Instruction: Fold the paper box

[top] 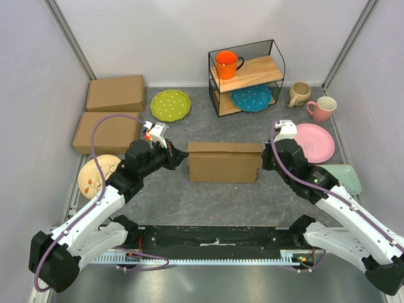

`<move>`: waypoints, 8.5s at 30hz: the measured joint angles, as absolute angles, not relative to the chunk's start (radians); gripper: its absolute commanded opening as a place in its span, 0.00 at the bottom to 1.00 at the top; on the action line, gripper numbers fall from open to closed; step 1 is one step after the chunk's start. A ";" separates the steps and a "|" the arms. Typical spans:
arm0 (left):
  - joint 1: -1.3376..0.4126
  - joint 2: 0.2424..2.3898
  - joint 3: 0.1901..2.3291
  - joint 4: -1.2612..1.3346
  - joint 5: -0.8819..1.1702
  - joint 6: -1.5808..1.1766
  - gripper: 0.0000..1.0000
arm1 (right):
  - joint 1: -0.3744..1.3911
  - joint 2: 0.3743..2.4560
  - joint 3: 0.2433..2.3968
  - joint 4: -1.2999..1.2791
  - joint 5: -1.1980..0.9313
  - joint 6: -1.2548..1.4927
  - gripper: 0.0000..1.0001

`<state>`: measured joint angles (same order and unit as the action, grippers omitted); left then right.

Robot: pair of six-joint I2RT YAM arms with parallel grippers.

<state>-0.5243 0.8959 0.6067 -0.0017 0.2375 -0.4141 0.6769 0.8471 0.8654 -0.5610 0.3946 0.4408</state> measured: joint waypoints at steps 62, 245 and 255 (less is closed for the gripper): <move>-0.526 1.018 0.789 -0.154 0.189 -0.466 0.46 | 0.678 0.851 0.895 -0.563 0.471 0.509 0.40; -0.604 0.615 0.318 0.166 0.207 -0.668 0.20 | 0.702 0.450 0.454 -0.303 0.356 0.794 0.47; -0.681 0.343 0.247 0.015 0.080 -0.644 0.67 | 0.723 0.191 0.377 -0.474 0.263 0.849 0.78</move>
